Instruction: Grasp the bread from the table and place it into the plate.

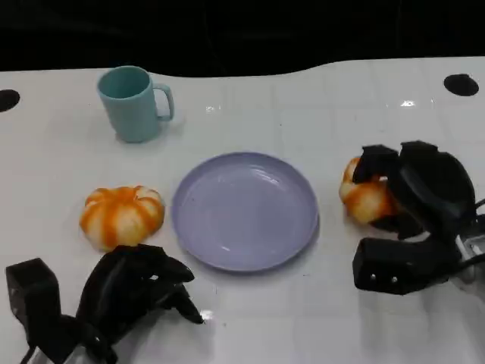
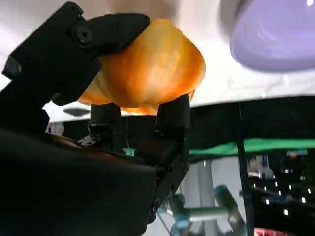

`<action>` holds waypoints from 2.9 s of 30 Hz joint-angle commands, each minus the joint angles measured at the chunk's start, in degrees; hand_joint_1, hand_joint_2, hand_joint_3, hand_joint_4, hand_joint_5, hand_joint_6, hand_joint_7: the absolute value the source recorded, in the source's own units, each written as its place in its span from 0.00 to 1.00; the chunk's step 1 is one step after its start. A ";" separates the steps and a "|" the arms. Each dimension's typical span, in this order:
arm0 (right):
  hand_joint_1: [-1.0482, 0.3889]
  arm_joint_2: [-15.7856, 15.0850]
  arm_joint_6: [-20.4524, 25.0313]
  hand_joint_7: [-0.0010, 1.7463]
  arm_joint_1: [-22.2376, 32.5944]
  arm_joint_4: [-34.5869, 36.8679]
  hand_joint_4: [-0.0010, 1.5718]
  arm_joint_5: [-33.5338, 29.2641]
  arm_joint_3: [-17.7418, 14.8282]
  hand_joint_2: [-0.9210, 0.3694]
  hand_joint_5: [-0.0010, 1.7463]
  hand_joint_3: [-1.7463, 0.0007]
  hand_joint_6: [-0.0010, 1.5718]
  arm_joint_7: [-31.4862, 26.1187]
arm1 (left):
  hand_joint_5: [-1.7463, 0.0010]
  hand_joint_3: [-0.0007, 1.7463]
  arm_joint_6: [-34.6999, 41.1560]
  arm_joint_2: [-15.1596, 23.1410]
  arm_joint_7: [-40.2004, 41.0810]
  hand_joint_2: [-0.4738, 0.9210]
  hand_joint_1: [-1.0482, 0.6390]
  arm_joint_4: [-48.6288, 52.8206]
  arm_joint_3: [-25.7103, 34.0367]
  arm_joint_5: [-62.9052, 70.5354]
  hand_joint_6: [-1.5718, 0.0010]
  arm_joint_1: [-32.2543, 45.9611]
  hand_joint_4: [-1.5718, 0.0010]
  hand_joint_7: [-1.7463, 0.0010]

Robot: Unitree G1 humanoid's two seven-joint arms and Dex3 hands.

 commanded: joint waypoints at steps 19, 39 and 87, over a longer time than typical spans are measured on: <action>0.65 3.76 -5.99 0.91 -2.12 -13.92 0.61 6.31 -2.23 0.49 1.00 0.24 0.52 14.72 | 0.66 0.00 0.69 0.31 0.37 0.86 0.00 -2.85 -0.50 0.33 0.00 2.78 0.00 0.89; 0.62 11.46 -7.84 0.50 -6.75 -5.61 0.59 6.37 0.52 0.42 0.88 0.32 0.63 24.07 | 0.67 0.00 -0.24 0.07 0.80 0.87 0.00 -4.22 -1.59 0.74 0.00 4.24 0.00 0.90; 0.49 1.47 -6.08 0.17 17.07 -39.93 0.34 10.76 -8.34 0.00 0.52 0.96 0.45 27.68 | 0.65 0.00 0.79 -0.27 1.58 0.86 0.00 -5.30 -1.36 0.59 0.00 4.34 0.00 0.89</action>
